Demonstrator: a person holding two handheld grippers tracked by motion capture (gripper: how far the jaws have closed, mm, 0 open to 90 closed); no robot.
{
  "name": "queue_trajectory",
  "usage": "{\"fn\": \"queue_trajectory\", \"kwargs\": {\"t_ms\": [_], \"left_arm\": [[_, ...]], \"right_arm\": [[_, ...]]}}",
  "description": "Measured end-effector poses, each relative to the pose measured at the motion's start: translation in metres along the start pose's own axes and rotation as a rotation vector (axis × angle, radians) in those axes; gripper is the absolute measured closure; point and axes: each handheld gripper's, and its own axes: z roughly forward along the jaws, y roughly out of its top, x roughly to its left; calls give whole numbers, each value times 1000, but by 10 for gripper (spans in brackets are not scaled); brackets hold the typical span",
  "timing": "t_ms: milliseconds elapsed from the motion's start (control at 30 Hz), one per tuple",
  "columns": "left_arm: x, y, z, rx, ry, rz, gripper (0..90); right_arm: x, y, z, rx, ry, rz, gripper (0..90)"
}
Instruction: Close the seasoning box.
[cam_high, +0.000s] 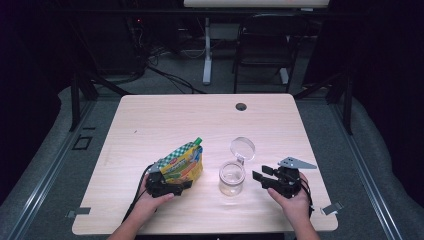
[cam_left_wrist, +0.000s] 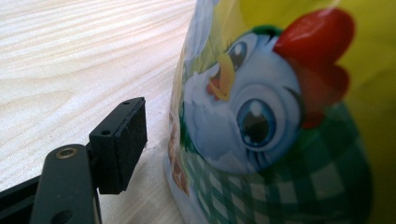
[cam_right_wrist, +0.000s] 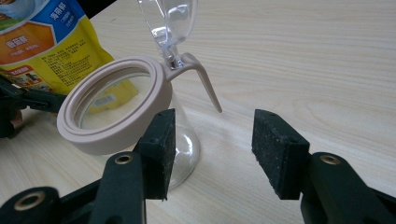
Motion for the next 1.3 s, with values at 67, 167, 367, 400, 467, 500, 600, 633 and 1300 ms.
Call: {"fn": "queue_trajectory", "kwargs": {"t_ms": [67, 167, 367, 400, 467, 500, 600, 633, 1300], "left_arm": [[0, 0, 1, -3, 4, 0, 254], [-1, 0, 2, -10, 3, 0, 262], [-2, -1, 3, -19, -27, 4, 355], [-2, -1, 3, -22, -26, 8, 355], [-1, -1, 3, -24, -26, 6, 357], [-1, -1, 3, -25, -25, 8, 358], [-2, -1, 4, -29, -21, 10, 372], [-2, -1, 4, -31, -14, 10, 379], [-9, -3, 3, -65, 49, 15, 465]], "right_arm": [[0, 0, 0, -1, -1, 0, 497], [0, 0, 0, 2, -3, -1, 496], [0, 0, 0, 2, -4, -2, 497], [0, 0, 0, 1, -3, -1, 496], [0, 0, 0, 1, -2, -1, 497], [0, 0, 0, 1, -2, -1, 496], [0, 0, 0, 3, -3, -2, 496], [0, 0, 0, 3, -3, -2, 496], [1, 0, 1, 4, -6, -5, 496]]}}
